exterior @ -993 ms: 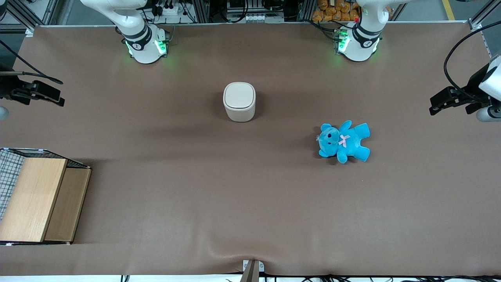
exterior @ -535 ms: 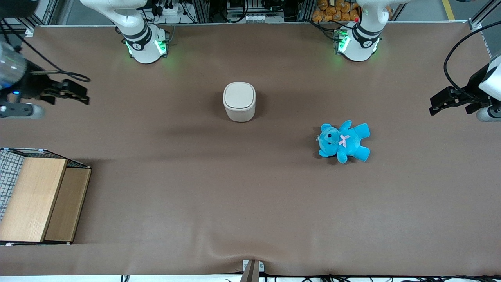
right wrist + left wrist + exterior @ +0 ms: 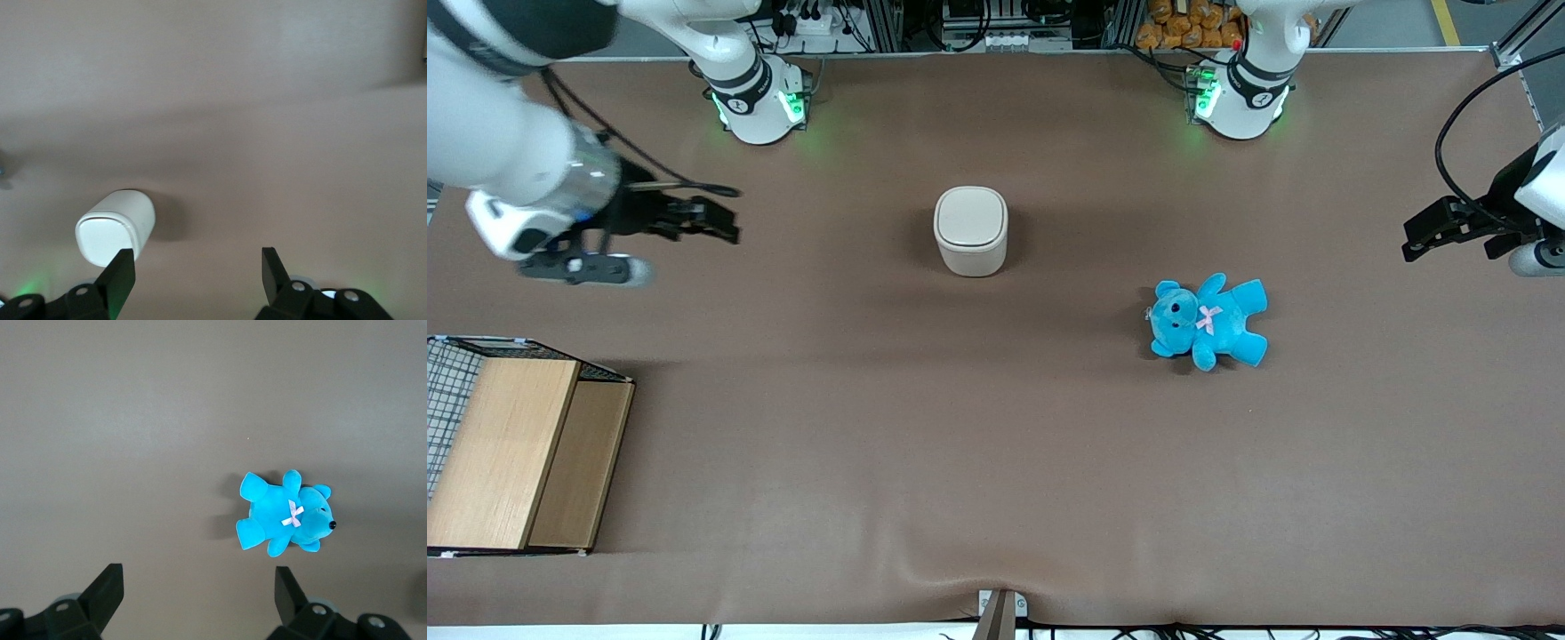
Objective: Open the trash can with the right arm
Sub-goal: 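Move the right gripper toward the white trash can's lid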
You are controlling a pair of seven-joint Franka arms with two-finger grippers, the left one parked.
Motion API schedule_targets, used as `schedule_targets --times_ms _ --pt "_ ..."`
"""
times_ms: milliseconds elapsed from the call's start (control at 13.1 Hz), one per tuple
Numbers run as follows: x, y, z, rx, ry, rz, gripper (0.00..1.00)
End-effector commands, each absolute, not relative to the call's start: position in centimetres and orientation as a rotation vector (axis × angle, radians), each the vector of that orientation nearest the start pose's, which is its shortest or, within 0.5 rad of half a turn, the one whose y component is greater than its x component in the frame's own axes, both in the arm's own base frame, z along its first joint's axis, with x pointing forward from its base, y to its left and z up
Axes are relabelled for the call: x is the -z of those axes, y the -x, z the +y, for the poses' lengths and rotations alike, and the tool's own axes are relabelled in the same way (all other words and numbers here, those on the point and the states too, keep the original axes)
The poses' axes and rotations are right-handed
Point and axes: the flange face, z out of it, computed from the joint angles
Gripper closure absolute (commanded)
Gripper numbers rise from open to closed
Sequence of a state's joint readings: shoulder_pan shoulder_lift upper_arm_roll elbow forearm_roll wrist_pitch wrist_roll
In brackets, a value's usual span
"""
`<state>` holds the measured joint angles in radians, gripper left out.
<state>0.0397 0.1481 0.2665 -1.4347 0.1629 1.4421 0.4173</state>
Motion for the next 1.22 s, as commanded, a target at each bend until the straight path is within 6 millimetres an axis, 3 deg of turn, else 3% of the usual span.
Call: schedule_targets --times_ms 0,153,306,458,611,917,1069,1146 --pt "-58.9 -55.4 21.3 -0.311 2.970 0.201 0.51" --pt "-57.8 -55.0 24.2 -0.305 2.964 0.249 0.57" --pt "-56.7 -54.2 27.1 -0.290 2.954 0.269 0.82" --pt "-55.1 -53.4 29.5 -0.340 2.960 0.227 0.86" --pt "-53.1 -52.7 31.9 -0.405 2.961 0.166 1.00" --pt "-48.2 -49.6 35.8 -0.405 2.995 0.164 1.00" --pt "-45.6 -47.3 38.8 -0.314 3.063 0.136 1.00" --pt "-44.0 -46.3 39.4 -0.290 3.088 0.099 1.00"
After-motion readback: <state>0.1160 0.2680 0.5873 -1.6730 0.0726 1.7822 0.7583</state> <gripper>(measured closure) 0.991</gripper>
